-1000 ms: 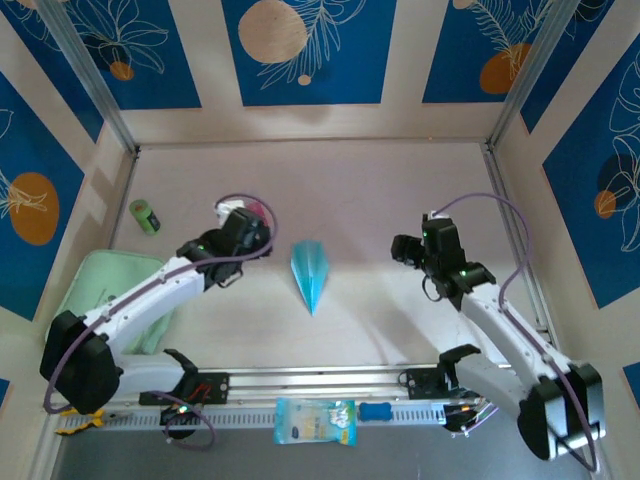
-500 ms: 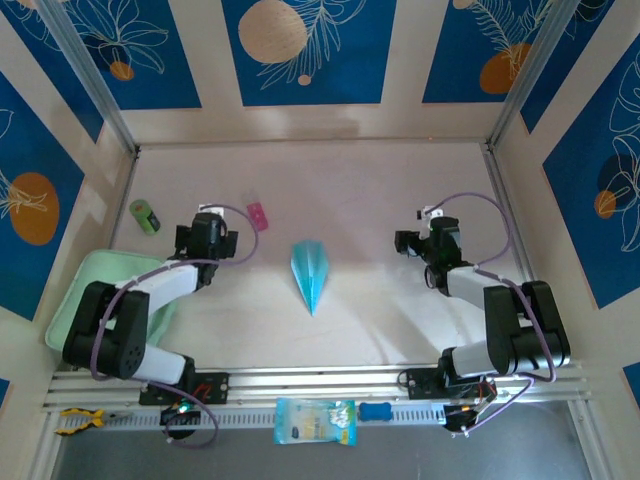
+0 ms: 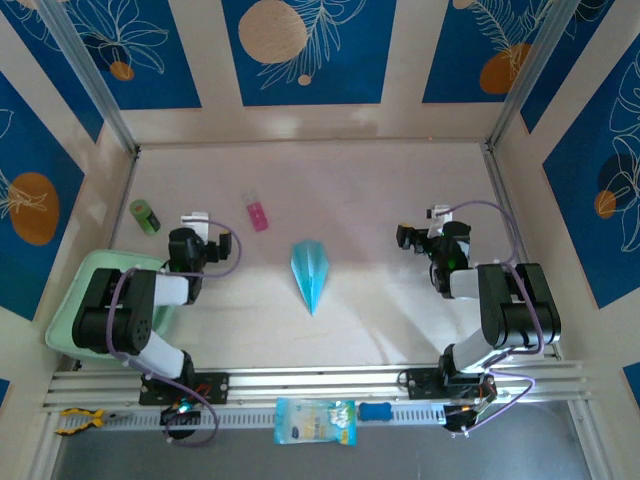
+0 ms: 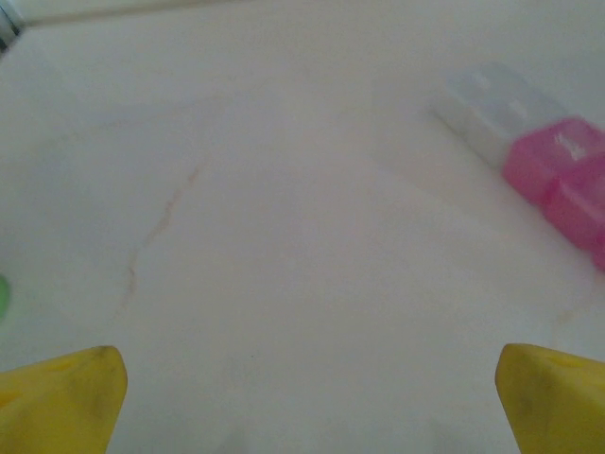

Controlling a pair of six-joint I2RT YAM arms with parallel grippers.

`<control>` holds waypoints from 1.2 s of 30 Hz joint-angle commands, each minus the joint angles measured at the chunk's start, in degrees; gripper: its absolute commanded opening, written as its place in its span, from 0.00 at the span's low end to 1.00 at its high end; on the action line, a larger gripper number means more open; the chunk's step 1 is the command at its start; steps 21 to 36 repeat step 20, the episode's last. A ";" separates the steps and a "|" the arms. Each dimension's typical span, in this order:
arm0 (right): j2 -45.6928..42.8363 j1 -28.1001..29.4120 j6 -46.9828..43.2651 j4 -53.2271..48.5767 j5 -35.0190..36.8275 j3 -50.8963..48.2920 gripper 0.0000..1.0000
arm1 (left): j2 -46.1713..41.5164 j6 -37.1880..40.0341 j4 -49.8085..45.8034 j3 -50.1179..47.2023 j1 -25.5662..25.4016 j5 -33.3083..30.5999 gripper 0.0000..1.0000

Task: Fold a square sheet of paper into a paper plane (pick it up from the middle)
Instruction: Reset both arms

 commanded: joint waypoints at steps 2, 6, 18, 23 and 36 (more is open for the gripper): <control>-0.57 0.27 0.79 1.68 1.18 0.57 0.99 | 0.52 -0.37 7.54 -0.52 -0.14 1.44 1.00; -0.67 0.30 0.68 1.54 1.06 0.55 0.99 | 0.49 -0.18 8.11 -0.77 -0.33 1.19 1.00; -0.58 0.17 0.74 1.13 0.58 0.74 0.99 | 0.46 -0.18 8.17 -0.80 -0.26 1.52 1.00; -0.66 0.17 0.70 1.25 0.71 0.68 0.99 | 0.46 1.03 7.80 -0.68 -0.27 5.30 1.00; -0.66 0.17 0.70 1.25 0.71 0.68 0.99 | 0.46 1.03 7.80 -0.68 -0.27 5.30 1.00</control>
